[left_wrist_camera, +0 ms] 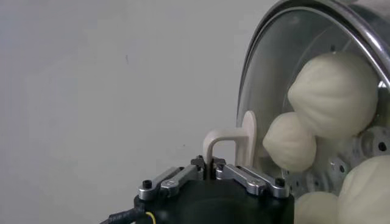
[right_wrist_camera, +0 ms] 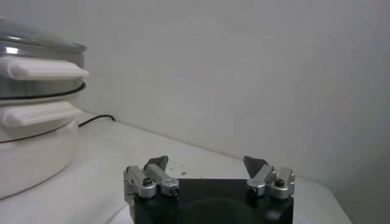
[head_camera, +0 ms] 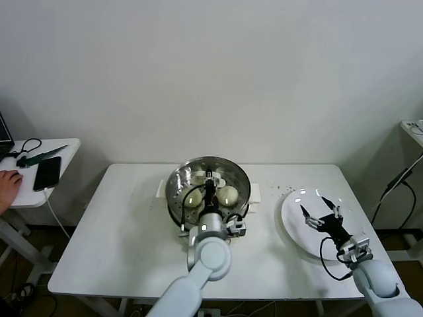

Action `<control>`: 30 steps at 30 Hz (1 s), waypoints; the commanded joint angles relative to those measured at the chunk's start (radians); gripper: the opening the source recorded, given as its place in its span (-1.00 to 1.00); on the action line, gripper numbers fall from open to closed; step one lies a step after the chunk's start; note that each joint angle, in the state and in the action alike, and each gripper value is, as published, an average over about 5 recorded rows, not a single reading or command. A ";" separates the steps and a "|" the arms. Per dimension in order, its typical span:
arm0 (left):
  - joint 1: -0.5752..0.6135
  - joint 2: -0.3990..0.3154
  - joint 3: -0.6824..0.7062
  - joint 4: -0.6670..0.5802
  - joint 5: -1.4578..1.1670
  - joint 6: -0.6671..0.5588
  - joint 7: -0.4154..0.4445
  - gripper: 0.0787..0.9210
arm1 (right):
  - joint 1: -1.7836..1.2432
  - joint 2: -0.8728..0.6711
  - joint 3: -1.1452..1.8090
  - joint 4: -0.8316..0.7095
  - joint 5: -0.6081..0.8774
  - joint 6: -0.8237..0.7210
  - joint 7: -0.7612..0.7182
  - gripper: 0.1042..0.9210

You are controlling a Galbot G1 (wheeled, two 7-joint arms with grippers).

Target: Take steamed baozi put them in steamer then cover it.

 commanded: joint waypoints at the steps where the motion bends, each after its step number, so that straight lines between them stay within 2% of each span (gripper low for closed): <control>1: 0.000 0.003 -0.002 -0.008 -0.019 0.011 0.022 -0.84 | 0.000 0.000 0.000 0.002 -0.004 0.000 -0.002 0.76; 6: 0.007 0.021 -0.002 -0.044 -0.021 0.011 0.038 -0.80 | 0.001 -0.002 0.001 0.002 -0.004 -0.002 -0.004 0.76; 25: 0.112 0.151 -0.022 -0.301 -0.133 0.030 0.039 0.53 | 0.009 0.001 0.001 -0.014 -0.020 -0.014 -0.004 0.76; 30: 0.146 0.192 -0.044 -0.359 -0.198 0.026 0.002 0.74 | 0.012 0.003 0.004 -0.015 -0.026 -0.032 0.012 0.76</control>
